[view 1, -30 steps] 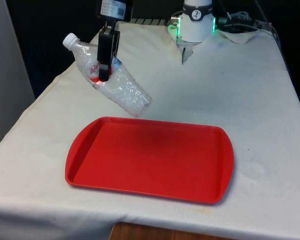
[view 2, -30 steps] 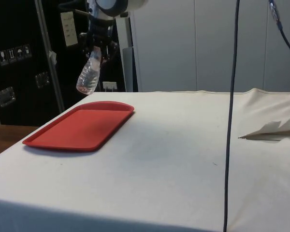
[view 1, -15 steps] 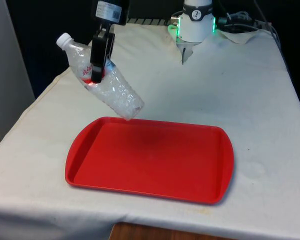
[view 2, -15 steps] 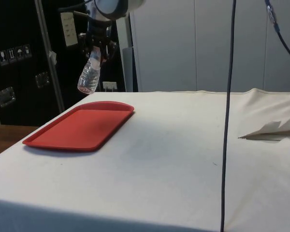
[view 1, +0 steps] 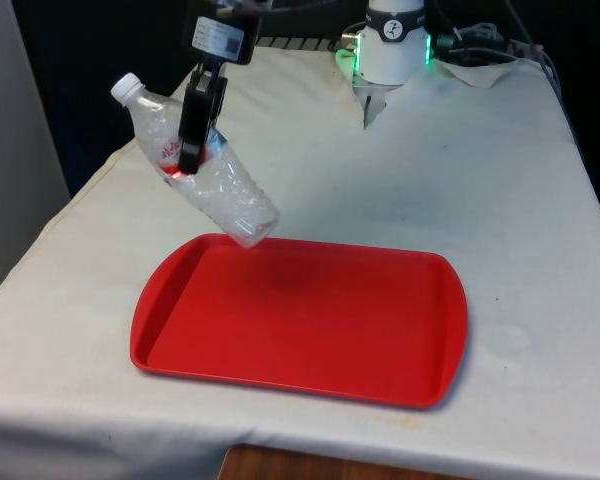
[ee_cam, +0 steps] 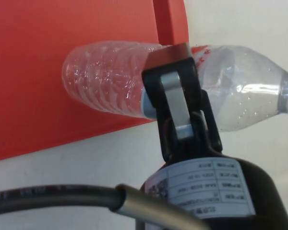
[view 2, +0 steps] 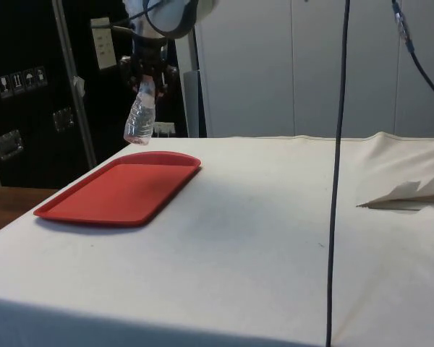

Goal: Place the bottle upright on the tray.

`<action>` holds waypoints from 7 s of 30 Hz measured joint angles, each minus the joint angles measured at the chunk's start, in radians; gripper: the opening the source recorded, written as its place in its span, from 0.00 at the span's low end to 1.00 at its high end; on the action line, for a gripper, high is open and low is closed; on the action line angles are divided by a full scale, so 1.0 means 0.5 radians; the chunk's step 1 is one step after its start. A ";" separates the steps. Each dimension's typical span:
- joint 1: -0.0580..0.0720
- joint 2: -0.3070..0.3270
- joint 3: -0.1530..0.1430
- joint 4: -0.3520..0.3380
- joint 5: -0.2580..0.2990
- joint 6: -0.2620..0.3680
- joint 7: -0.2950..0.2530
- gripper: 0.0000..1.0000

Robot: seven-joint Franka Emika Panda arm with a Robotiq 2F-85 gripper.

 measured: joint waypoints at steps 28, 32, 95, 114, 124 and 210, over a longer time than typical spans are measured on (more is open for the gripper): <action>0.002 0.062 -0.042 0.098 -0.406 -0.176 0.244 0.03; 0.002 0.074 -0.052 0.118 -0.438 -0.198 0.274 0.03; 0.134 0.206 0.056 0.472 -1.360 -0.850 0.828 0.03; 0.164 0.262 0.218 0.612 -1.578 -1.130 0.930 0.03; 0.180 0.310 0.302 0.704 -1.684 -1.286 0.968 0.03; 0.160 0.662 0.484 0.778 -1.880 -1.424 1.712 0.03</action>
